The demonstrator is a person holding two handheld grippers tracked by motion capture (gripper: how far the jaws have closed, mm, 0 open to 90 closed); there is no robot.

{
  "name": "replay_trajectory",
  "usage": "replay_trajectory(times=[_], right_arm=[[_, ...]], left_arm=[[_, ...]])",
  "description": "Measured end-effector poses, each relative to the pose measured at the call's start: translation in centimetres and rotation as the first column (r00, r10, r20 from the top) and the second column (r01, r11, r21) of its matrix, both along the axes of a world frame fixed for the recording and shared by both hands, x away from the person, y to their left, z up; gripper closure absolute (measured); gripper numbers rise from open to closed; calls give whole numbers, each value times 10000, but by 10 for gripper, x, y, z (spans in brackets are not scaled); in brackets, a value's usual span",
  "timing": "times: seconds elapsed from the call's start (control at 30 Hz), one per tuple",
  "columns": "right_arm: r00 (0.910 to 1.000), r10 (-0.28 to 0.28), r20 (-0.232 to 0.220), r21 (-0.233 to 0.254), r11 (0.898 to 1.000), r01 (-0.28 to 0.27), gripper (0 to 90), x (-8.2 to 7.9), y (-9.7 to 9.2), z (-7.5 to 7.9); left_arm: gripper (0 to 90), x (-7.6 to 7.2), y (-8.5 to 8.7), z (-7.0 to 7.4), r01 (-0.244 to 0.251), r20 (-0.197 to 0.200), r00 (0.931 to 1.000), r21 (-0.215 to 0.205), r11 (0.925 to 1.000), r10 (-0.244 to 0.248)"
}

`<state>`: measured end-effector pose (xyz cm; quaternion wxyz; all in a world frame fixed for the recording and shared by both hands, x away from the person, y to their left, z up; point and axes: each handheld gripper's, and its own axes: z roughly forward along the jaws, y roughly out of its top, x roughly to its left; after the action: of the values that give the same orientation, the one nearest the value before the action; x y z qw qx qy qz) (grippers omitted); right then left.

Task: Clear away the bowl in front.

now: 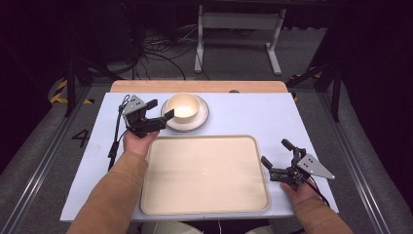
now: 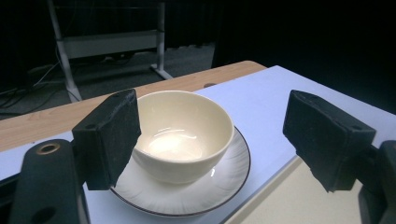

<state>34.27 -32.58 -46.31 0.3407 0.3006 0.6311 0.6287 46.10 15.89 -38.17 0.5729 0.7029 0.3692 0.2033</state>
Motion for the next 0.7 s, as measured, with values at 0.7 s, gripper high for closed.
replay_trajectory(times=[0.7], right_arm=[[10000, -3, 12, -1, 10000, 3, 1, -1, 0, 0]], left_arm=[[139, 45, -7, 6, -751, -1313, 9880, 491, 9960, 810]])
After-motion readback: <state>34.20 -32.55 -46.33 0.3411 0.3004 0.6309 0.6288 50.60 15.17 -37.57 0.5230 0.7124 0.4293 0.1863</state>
